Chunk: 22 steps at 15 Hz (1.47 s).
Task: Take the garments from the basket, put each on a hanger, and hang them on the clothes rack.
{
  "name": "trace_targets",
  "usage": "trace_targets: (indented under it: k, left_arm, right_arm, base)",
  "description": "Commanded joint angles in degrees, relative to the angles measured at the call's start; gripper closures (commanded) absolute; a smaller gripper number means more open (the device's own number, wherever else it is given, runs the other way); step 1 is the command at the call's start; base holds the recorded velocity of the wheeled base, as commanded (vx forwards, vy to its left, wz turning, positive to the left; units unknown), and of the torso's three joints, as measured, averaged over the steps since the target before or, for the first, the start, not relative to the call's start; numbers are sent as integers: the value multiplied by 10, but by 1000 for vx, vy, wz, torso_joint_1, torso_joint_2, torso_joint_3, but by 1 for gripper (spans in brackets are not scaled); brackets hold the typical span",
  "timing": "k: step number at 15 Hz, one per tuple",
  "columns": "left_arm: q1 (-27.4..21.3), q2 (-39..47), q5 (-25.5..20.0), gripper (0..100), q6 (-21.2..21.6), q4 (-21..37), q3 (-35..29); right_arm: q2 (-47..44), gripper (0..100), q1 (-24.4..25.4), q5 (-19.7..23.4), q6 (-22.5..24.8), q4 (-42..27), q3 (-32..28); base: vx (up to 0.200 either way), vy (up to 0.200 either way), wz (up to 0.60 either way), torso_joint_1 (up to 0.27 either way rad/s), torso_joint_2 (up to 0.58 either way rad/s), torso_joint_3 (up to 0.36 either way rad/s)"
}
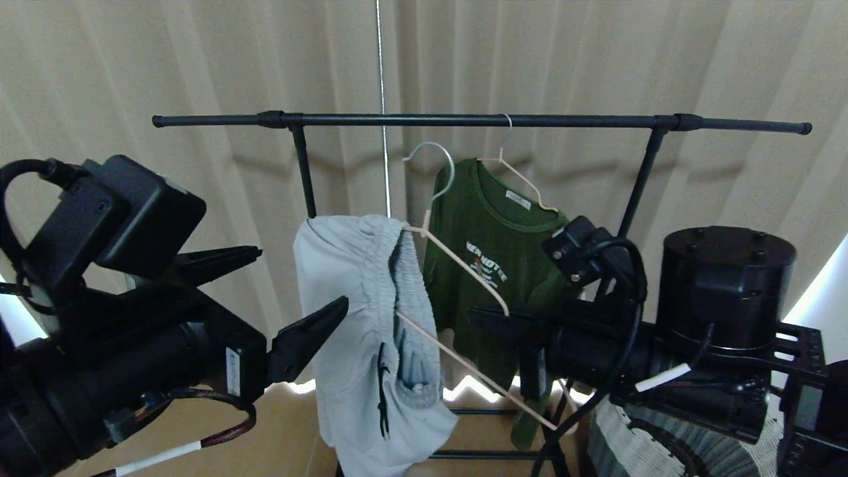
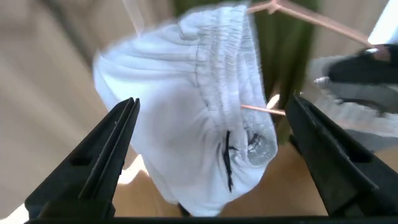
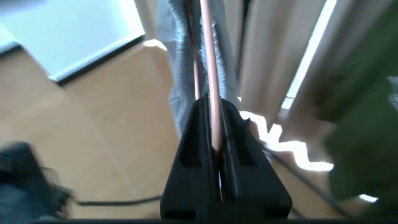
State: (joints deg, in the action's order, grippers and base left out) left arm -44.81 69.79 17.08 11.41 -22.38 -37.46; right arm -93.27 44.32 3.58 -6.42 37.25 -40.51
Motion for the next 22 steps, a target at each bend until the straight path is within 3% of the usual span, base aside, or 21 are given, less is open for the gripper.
trace_targets:
  k: [1, 3, 4, 5, 6, 9, 10, 14, 18, 22]
  left_arm:
    - [65, -39, -91, 0, 58, -23, 30]
    - [121, -41, -203, 0, 128, -24, 30]
    - [141, -40, -237, 0, 157, -24, 28]
    - [169, -36, -284, 0, 215, -24, 23]
    - [173, -24, -298, 0, 248, -25, 15]
    - [164, 15, -301, 0, 281, -34, 5]
    - [147, 52, -300, 0, 302, -63, -7]
    - [146, 119, -300, 0, 305, -92, -46]
    - [149, 137, -300, 0, 339, -92, -63]
    - [149, 137, -300, 0, 341, -92, -62]
  right_arm:
    - [58, 100, -28, 32, 17, -4, 28]
    - [87, 100, -46, 56, 41, -35, 35]
    - [98, 100, -49, 63, 51, -54, 35]
    - [121, 100, -52, 85, 55, -89, 35]
    - [134, 100, -52, 102, 55, -109, 35]
    - [140, 100, -52, 121, 56, -116, 35]
    - [137, 100, -50, 128, 61, -117, 36]
    - [133, 100, -49, 164, 84, -115, 32]
    - [129, 100, -34, 187, 84, -112, 36]
    - [129, 100, -23, 206, 108, -112, 37]
  base:
    - [0, 0, 0, 0, 0, 0]
    - [0, 0, 0, 0, 0, 0]
    - [0, 0, 0, 0, 0, 0]
    - [0, 0, 0, 0, 0, 0]
    - [0, 0, 0, 0, 0, 0]
    - [0, 0, 0, 0, 0, 0]
    - [0, 0, 0, 0, 0, 0]
    - [0, 0, 0, 0, 0, 0]
    - [0, 0, 0, 0, 0, 0]
    - [0, 0, 0, 0, 0, 0]
